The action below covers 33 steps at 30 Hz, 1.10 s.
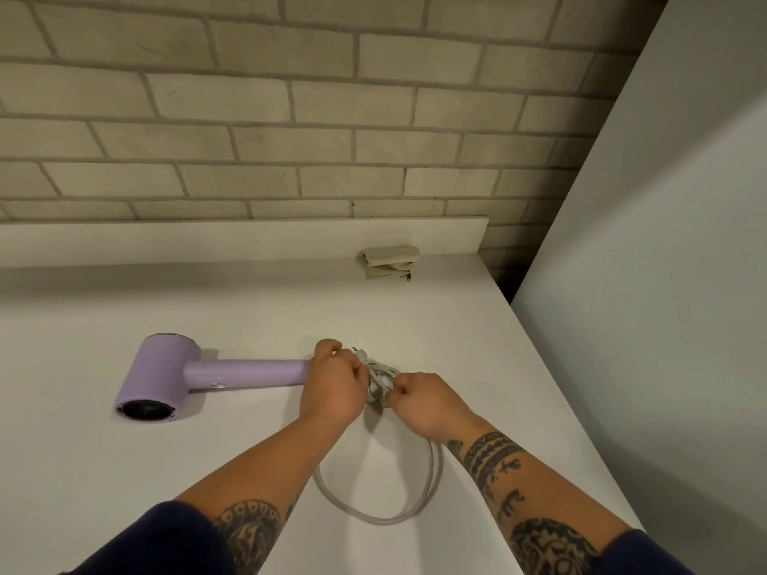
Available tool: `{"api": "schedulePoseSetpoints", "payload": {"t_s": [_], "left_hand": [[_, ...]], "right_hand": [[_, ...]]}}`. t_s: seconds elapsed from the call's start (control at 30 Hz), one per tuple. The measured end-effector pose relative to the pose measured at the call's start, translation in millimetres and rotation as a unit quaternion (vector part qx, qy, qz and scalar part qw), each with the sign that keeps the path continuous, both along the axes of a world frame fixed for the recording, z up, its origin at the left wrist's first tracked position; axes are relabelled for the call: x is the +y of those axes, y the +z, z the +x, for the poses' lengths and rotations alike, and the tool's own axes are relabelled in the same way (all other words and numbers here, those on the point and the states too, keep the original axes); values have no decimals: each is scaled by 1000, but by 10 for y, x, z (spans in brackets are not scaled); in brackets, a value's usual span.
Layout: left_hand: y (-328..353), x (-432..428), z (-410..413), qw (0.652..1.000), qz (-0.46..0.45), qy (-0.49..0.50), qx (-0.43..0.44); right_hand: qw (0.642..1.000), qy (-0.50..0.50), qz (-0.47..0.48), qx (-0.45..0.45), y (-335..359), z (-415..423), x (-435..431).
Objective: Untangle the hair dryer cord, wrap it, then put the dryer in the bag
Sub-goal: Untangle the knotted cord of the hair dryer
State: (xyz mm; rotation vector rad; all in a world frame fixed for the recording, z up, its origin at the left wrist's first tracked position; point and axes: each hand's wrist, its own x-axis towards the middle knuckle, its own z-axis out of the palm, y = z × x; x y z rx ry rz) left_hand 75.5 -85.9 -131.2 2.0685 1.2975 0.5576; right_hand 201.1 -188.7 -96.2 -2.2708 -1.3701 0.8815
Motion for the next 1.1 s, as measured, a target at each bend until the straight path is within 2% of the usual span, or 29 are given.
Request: {"api": "schedulePoseSetpoints", "payload": {"t_s": [0.1, 0.3, 0.4, 0.6, 0.7, 0.77, 0.87, 1.0, 1.1], "left_hand": [[30, 0, 16, 1000, -8, 4, -17], [-3, 19, -44, 999, -12, 17, -31], [-28, 37, -66, 999, -30, 14, -35], [-26, 42, -55, 996, -68, 26, -58], [16, 56, -64, 995, -84, 32, -50], [50, 83, -60, 994, -94, 35, -47], [98, 133, -38, 993, -112, 29, -36], [190, 210, 4, 990, -137, 16, -14], [247, 296, 27, 986, -168, 8, 6]], "right_hand": [[1000, 4, 20, 23, -12, 65, -31], [999, 33, 24, 9, -37, 122, -84], [1000, 12, 16, -1, -54, 134, -89], [995, -30, 29, -86, -47, -22, 56], [996, -25, 17, -86, -50, -106, 147], [997, -63, 18, -43, -42, -84, 151], [987, -129, 47, 89, -6, 53, 75], [942, -184, 102, 262, 228, 338, -178], [902, -265, 147, 307, 348, 599, -345]]}}
